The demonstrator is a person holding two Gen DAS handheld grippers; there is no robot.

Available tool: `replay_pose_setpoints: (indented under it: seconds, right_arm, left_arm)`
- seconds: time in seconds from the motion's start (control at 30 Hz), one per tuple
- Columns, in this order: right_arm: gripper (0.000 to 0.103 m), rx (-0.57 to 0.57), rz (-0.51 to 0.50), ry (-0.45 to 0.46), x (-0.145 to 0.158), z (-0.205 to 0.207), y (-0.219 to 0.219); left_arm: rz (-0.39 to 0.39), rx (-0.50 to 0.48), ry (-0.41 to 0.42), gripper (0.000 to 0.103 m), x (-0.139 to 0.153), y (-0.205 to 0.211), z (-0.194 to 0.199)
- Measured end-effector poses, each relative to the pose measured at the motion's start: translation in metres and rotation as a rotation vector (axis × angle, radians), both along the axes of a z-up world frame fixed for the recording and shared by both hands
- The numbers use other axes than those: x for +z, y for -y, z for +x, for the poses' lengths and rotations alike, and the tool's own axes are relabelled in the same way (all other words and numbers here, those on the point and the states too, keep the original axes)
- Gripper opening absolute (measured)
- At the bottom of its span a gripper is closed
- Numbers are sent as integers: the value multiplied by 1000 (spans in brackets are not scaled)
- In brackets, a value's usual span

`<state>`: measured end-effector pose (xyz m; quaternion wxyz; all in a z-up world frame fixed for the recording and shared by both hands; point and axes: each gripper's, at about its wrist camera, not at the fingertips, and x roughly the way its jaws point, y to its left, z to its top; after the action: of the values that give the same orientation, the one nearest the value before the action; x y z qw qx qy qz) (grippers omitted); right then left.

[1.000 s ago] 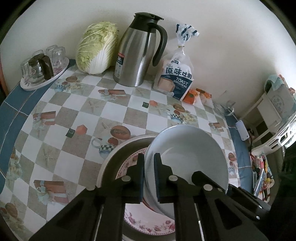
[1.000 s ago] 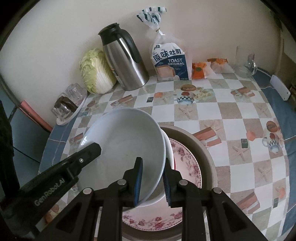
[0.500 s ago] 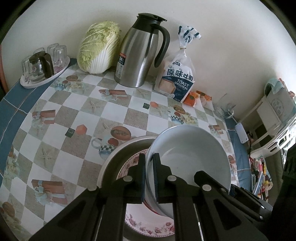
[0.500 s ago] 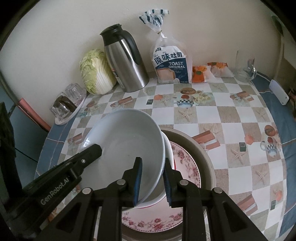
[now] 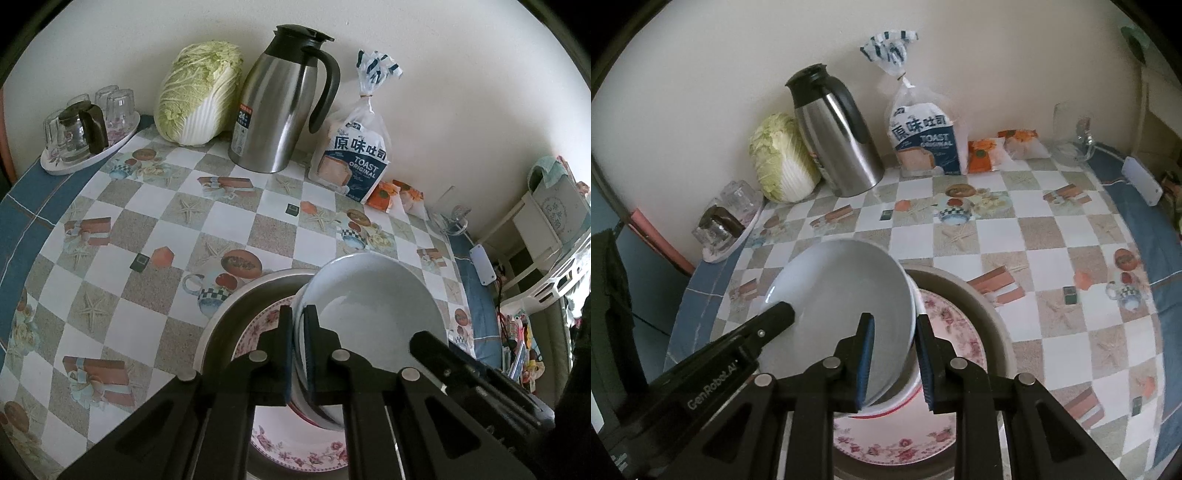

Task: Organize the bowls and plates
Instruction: 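Lower the white round bowl onto the stacked bowls with both tools, then open both tools and release the white round bowl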

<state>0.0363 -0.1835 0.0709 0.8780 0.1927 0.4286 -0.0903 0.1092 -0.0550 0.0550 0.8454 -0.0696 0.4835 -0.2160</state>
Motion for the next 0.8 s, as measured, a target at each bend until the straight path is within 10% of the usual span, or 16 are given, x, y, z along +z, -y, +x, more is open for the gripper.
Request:
replay_pose_setpoints:
  seconds: [0.4,0.47,0.53,0.8]
  right_arm:
    - [27,3,-4,42,14,-7,5]
    - [41,3,-14,51,17,-10,4]
    - [52,5,-31,54,18,-12,1]
    - [75,-7,-67,64,17,-29,-3]
  left_arm:
    - [-29,-8,-10,7,7,-5,-2]
    - [-31,-9,11,18,12,-7,-6]
    - [-30,-14,31,53,17,-8,-9]
    - [10,28,67,83,23,-28,-20]
